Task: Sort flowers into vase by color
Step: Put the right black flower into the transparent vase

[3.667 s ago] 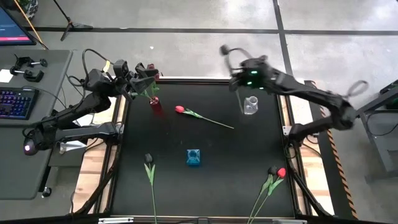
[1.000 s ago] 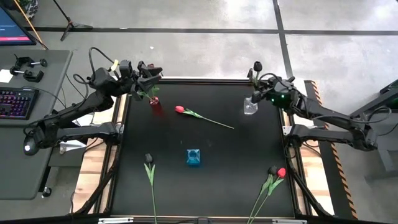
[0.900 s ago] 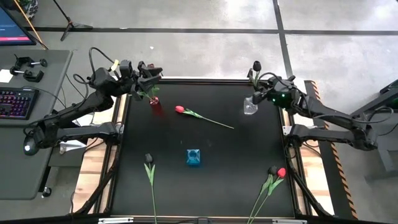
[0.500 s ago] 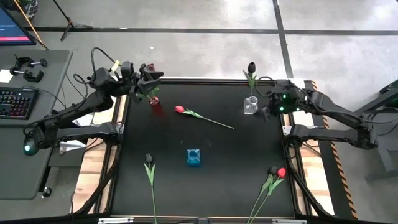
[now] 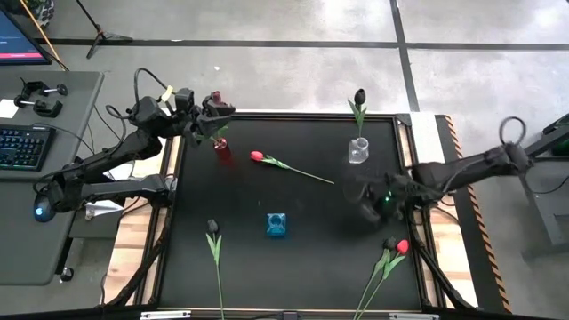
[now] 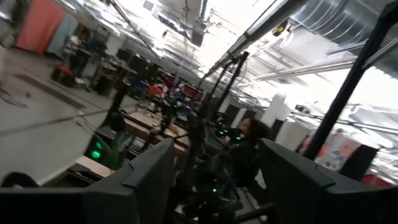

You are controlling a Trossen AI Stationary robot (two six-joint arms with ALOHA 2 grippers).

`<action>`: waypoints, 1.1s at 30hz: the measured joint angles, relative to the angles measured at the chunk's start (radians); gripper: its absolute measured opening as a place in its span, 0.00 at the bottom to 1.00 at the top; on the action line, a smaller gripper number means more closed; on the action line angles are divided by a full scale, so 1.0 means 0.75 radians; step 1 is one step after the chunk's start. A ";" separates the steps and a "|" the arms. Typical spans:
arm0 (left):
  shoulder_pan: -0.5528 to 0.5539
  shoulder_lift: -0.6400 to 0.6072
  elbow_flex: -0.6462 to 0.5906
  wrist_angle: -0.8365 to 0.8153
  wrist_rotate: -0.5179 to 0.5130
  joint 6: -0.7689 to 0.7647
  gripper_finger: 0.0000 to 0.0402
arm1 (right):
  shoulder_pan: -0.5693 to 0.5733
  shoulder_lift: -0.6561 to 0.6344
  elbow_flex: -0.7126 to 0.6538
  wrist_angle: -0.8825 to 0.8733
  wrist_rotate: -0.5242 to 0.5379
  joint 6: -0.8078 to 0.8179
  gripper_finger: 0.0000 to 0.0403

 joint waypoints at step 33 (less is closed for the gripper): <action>-0.001 0.002 0.000 -0.069 0.235 -0.063 0.55 | 0.742 0.862 -0.003 0.612 0.253 1.153 0.53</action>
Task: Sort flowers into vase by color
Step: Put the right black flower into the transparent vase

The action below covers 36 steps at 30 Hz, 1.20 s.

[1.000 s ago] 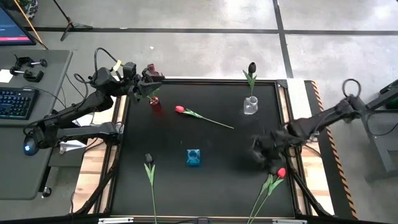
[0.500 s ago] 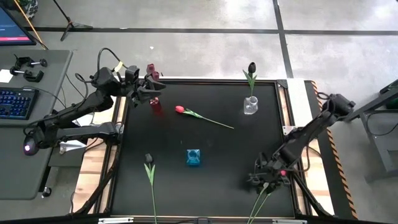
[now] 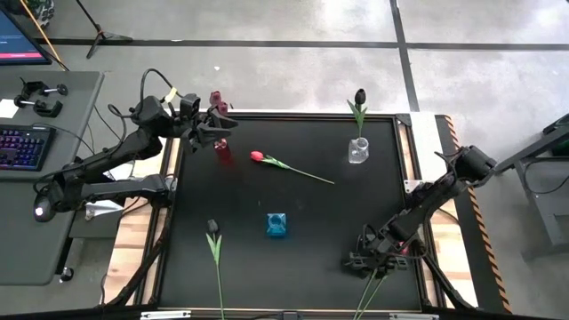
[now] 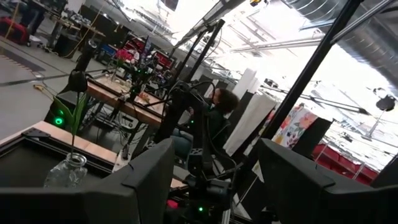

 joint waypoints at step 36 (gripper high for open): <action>0.001 0.004 0.000 -0.024 -0.043 -0.001 0.55 | -0.194 -0.310 0.457 -0.509 1.420 -1.127 0.00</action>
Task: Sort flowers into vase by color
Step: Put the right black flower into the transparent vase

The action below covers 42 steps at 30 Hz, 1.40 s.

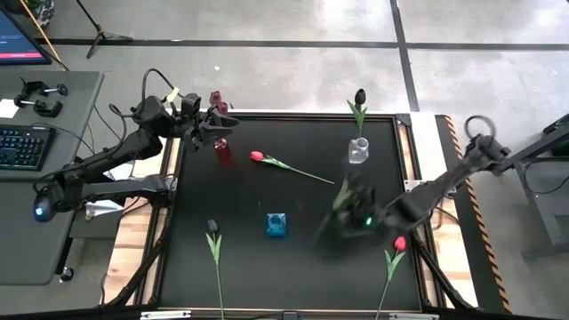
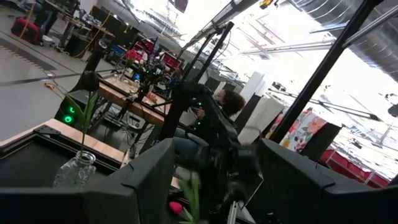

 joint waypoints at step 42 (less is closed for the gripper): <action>0.000 0.000 0.000 0.000 -0.109 -0.032 0.55 | -0.951 -0.391 0.164 -0.774 0.133 -0.620 0.03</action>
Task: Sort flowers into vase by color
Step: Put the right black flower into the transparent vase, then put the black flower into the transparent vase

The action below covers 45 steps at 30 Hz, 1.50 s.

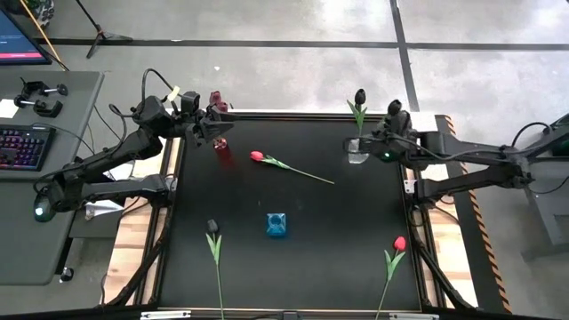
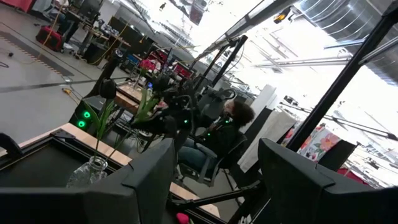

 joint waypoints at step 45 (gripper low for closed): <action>-1.859 0.611 0.000 -1.003 -0.680 -1.884 0.49 | 0.159 0.060 0.177 -0.271 -0.452 -0.007 0.66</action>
